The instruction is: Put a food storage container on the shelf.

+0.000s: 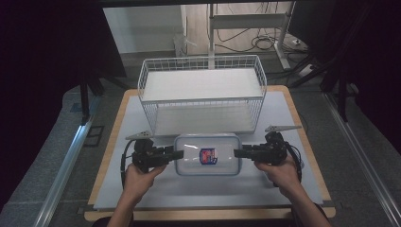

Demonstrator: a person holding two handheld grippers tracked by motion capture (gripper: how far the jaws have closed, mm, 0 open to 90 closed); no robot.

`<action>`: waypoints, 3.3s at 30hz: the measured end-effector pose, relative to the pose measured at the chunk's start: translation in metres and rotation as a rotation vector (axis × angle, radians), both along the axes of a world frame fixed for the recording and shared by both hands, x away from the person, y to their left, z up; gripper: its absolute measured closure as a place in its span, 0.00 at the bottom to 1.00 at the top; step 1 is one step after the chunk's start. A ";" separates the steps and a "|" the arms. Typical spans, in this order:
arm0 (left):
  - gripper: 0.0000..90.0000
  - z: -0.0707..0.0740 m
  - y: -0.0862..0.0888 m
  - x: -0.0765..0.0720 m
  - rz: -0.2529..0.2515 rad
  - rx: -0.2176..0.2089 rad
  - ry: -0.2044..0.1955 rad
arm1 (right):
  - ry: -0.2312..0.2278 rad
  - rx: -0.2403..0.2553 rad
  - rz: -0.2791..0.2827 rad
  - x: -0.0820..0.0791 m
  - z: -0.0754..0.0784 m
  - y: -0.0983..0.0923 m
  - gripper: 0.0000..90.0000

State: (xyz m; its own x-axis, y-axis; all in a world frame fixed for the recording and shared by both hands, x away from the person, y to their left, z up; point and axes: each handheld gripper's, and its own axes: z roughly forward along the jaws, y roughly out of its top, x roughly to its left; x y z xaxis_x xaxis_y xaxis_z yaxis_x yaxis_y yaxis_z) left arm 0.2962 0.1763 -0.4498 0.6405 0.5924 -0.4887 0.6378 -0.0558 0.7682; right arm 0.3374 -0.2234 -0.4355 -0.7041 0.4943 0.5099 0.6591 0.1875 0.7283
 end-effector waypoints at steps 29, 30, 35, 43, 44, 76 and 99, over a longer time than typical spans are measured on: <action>0.58 0.128 0.022 0.061 0.062 -0.011 -0.153 | -0.152 0.057 0.007 0.066 0.119 0.022 0.61; 0.58 0.130 0.023 0.064 0.063 -0.012 -0.154 | -0.154 0.060 0.005 0.069 0.121 0.023 0.61; 0.58 0.140 0.026 0.078 0.072 -0.024 -0.157 | -0.156 0.066 -0.004 0.083 0.132 0.026 0.61; 0.58 0.146 0.028 0.104 0.086 -0.047 -0.144 | -0.151 0.068 -0.031 0.108 0.145 0.029 0.60; 0.58 0.146 0.028 0.108 0.088 -0.051 -0.140 | -0.150 0.066 -0.033 0.111 0.145 0.030 0.60; 0.58 0.138 0.027 0.161 0.141 -0.070 -0.050 | -0.053 0.072 -0.117 0.170 0.140 0.035 0.57; 0.41 0.142 0.025 0.135 0.183 0.071 -0.218 | -0.282 -0.078 -0.192 0.153 0.147 0.034 0.60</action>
State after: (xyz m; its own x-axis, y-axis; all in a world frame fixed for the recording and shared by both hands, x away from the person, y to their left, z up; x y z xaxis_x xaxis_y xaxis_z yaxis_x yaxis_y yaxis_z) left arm 0.4314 0.2016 -0.3074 0.6049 0.7357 -0.3047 0.4629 -0.0135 0.8863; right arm 0.4900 -0.1889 -0.2885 -0.7020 0.6613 0.2645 0.4628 0.1413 0.8751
